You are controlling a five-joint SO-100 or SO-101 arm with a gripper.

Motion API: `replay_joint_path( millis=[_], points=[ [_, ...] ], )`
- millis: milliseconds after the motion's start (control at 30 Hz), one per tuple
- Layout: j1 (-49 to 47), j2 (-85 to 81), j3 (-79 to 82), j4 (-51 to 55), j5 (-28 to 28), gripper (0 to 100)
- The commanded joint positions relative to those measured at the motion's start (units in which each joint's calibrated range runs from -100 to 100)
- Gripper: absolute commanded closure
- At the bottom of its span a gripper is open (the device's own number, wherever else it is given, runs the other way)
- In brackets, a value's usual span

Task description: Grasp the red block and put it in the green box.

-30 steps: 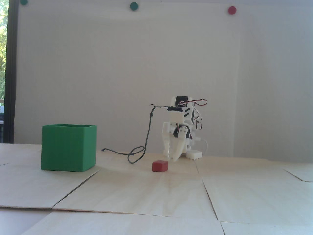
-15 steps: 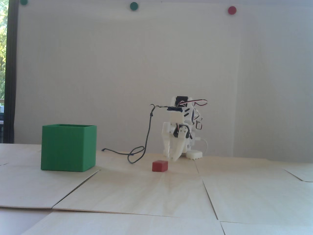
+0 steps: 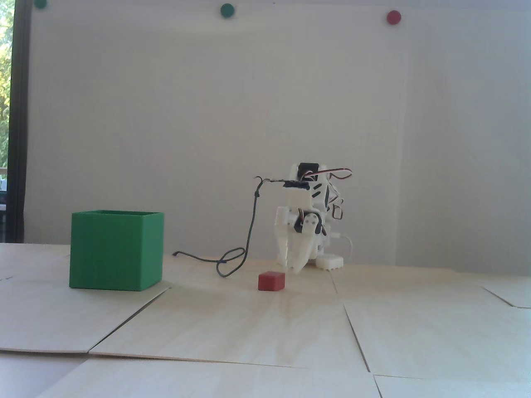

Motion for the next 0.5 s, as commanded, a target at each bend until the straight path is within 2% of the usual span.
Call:
replay_joint_path(
  millis=[0,367,467],
  points=[
    [-0.07,-0.83,0.83,1.68,-0.23,97],
    [-0.23,-0.20,0.83,1.68,0.09,97],
    [-3.93,-0.28,0.83,1.51,-0.28,98]
  ],
)
